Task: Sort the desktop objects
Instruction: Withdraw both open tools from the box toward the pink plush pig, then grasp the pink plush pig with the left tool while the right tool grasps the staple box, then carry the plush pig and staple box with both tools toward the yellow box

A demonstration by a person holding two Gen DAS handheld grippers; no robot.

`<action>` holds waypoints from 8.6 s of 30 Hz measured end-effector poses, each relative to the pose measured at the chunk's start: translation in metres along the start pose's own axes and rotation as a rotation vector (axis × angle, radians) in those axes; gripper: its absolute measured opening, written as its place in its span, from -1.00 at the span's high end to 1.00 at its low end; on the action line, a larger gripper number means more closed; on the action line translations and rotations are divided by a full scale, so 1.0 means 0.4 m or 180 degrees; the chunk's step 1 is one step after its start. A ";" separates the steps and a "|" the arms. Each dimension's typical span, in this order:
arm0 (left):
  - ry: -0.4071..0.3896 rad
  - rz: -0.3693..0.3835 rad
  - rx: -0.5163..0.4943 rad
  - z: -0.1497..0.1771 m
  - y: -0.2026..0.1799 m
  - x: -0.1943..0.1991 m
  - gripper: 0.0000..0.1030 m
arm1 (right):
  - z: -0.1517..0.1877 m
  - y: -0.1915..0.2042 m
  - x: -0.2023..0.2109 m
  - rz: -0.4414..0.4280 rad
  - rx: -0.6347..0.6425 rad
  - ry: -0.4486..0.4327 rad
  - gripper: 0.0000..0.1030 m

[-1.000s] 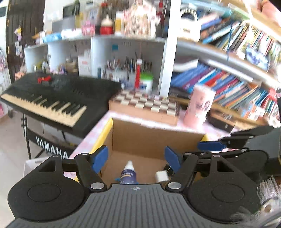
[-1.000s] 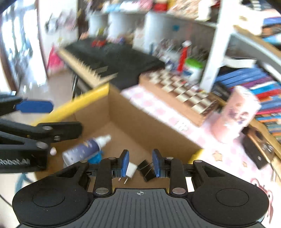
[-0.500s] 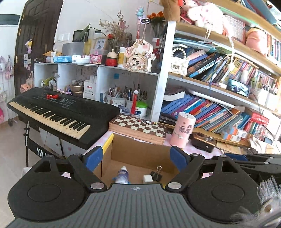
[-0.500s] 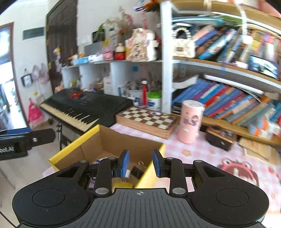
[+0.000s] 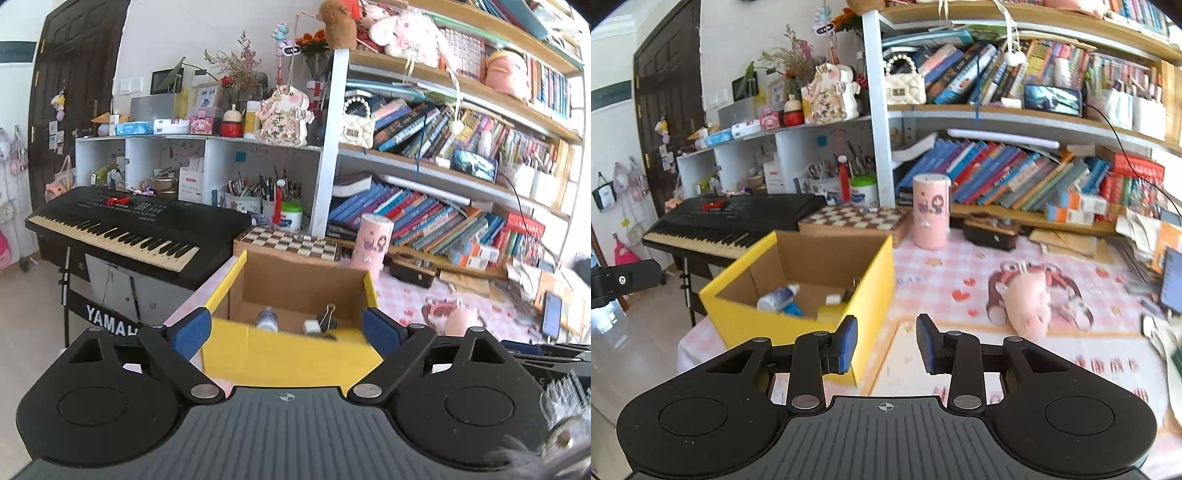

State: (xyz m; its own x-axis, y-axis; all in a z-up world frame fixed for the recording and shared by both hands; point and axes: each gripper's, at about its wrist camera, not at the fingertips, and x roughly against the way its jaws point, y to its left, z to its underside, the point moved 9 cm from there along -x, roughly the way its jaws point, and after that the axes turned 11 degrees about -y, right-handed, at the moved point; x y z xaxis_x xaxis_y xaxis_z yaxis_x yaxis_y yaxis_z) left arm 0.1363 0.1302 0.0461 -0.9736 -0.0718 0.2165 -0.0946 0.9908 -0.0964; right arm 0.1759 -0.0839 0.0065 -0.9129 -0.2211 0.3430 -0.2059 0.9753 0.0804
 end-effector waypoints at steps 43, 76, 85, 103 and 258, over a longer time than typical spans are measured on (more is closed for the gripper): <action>0.0921 0.0464 -0.0505 0.299 -0.147 0.089 -1.00 | 0.267 -0.028 0.184 0.0804 -0.0030 0.0638 -0.24; 0.1224 0.0989 -0.0809 0.370 -0.523 -0.070 -1.00 | 0.291 -0.364 0.146 0.1234 -0.0305 0.0890 -0.33; 0.1374 0.1082 -0.0897 0.411 -0.654 -0.120 -1.00 | 0.312 -0.497 0.129 0.1320 -0.0416 0.1018 -0.33; 0.1249 0.0748 -0.0798 0.352 -0.853 -0.364 -1.00 | 0.227 -0.744 -0.027 0.1114 -0.0477 0.0879 -0.33; 0.1017 0.0201 0.0645 0.304 0.066 0.159 -0.11 | 0.272 0.225 0.109 -0.0653 0.0322 0.1027 -0.12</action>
State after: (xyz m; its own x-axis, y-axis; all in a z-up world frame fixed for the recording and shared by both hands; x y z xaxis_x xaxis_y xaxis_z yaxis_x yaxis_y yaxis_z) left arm 0.0465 0.1380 -0.0610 -0.8681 0.0597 0.4927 -0.1065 0.9472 -0.3024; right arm 0.0793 -0.0054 -0.0731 -0.6948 -0.3853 0.6073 -0.4211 0.9025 0.0909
